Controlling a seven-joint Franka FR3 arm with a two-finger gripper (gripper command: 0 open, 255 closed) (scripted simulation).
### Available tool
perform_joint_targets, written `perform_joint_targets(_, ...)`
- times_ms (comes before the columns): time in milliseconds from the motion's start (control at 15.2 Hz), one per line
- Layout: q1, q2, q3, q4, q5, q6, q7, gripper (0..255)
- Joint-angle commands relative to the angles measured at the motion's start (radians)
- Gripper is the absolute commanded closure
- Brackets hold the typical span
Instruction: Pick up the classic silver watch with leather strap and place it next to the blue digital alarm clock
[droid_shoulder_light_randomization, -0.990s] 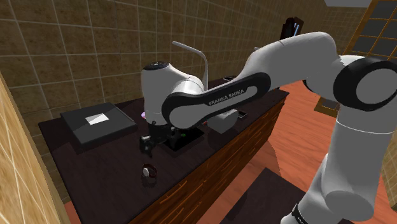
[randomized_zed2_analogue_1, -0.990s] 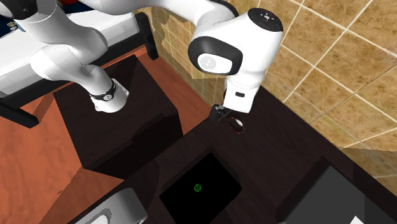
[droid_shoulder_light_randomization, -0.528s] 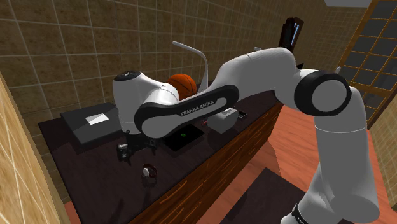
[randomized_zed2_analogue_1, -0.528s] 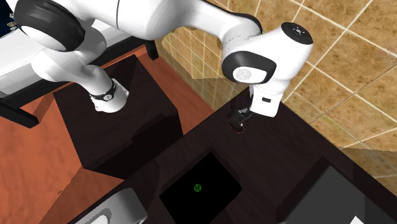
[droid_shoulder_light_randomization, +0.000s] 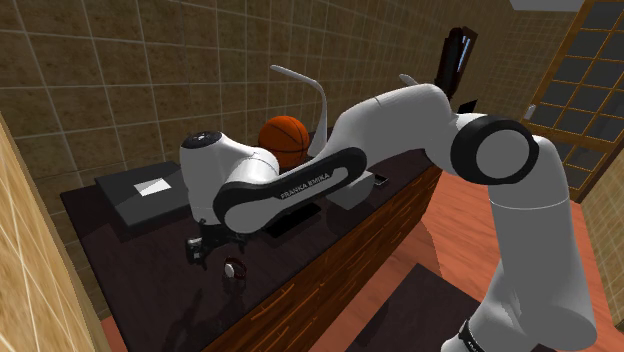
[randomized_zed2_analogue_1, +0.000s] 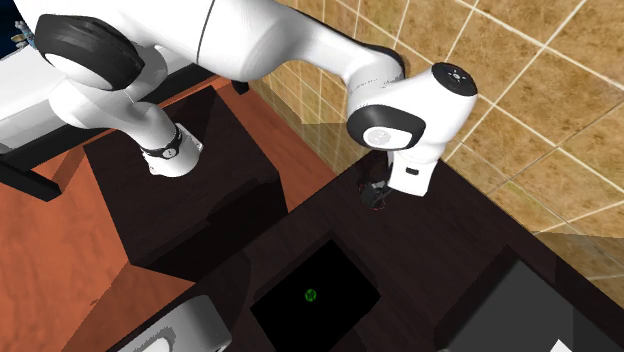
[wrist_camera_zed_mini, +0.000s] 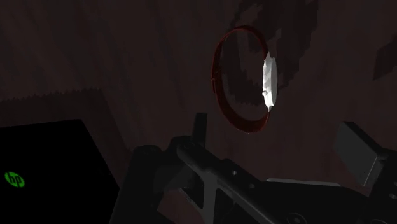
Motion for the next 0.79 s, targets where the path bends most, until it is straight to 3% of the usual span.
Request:
perform_joint_targets(0, 0.000, 0.000, 0.000, -0.005, -0.001, 0.005, 0.001, 0)
perform_joint_targets(330, 0.000, 0.000, 0.000, -0.005, -0.001, 0.005, 0.001, 0)
perform_joint_targets(396, 0.000, 0.000, 0.000, -0.005, -0.001, 0.005, 0.001, 255)
perform_joint_targets(726, 0.000, 0.000, 0.000, -0.005, -0.001, 0.005, 0.001, 255)
